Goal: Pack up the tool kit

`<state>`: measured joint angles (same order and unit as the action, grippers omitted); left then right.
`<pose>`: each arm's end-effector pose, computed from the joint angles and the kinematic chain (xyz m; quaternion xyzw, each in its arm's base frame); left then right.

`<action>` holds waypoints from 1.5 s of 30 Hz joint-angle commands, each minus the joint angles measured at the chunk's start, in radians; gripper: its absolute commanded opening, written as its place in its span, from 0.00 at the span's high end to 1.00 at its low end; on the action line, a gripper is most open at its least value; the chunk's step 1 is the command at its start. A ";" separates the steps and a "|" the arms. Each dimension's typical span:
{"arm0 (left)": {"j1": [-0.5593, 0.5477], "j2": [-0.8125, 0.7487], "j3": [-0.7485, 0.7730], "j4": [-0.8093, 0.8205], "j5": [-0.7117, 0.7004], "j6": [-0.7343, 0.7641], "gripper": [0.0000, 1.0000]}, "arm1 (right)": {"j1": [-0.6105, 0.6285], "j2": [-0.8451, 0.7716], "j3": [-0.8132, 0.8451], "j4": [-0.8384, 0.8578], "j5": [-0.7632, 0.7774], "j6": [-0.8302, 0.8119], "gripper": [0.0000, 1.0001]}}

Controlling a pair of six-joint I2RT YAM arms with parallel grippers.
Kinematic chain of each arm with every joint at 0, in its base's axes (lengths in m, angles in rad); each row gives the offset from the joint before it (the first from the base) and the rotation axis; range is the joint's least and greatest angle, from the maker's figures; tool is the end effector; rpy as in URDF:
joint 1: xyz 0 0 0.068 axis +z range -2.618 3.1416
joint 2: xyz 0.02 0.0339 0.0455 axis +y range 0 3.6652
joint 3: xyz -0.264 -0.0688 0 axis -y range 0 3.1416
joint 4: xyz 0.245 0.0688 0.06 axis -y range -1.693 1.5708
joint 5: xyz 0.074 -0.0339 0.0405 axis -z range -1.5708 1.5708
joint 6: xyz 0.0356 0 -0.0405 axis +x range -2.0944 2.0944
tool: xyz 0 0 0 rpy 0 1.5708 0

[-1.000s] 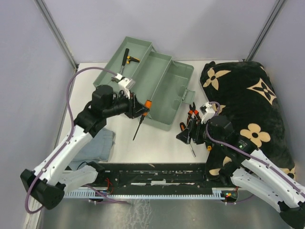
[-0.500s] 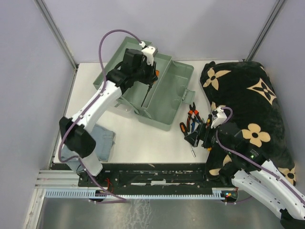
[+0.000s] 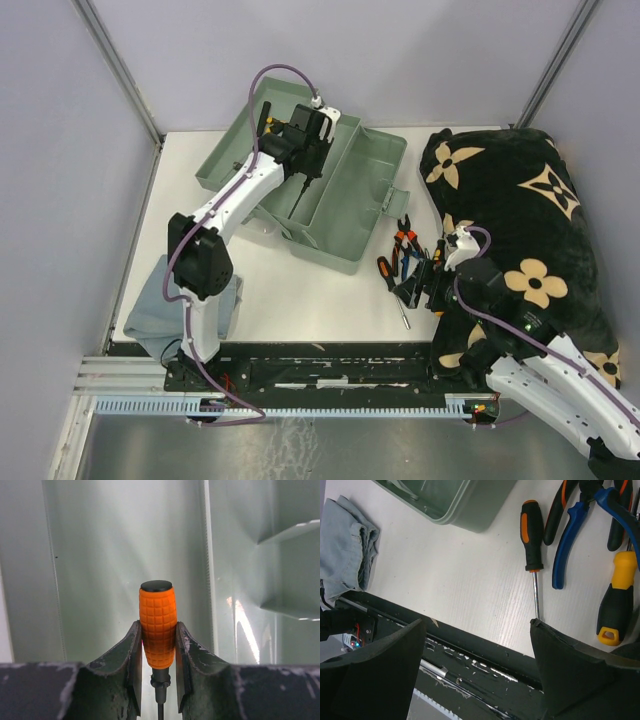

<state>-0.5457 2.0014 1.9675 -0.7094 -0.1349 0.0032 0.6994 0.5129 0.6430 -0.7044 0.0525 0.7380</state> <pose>0.3936 -0.2334 0.3311 0.2215 0.8867 -0.0480 0.4030 0.0908 0.0739 0.2748 0.0295 0.8777 0.2972 0.3747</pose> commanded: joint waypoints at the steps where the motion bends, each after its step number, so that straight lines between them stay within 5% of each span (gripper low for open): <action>1: -0.003 0.016 0.054 -0.023 -0.042 0.104 0.89 | 0.003 0.018 0.009 0.011 0.033 -0.009 0.07; 8: -0.004 -0.016 0.063 -0.042 -0.055 0.075 0.56 | 0.004 0.093 0.035 -0.044 0.117 -0.011 0.07; 13: -0.003 -0.096 0.036 -0.019 -0.041 0.044 0.42 | 0.003 0.175 0.084 -0.113 0.159 -0.024 0.07; 19: -0.004 -0.218 -0.039 -0.008 0.091 0.001 0.41 | 0.004 0.213 0.087 -0.096 0.158 -0.032 0.07; 33: -0.003 -0.891 -0.935 0.448 0.512 -0.315 0.39 | 0.004 0.381 -0.055 0.113 0.046 0.042 0.24; 45: -0.004 -1.257 -1.240 0.469 0.310 -0.389 0.30 | 0.004 0.568 -0.037 0.186 0.052 0.008 0.37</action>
<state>-0.5468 0.8116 0.7624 -0.3519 0.2329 -0.3042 0.6994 1.0248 0.5690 -0.5823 0.1020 0.7616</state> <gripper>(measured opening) 0.687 0.646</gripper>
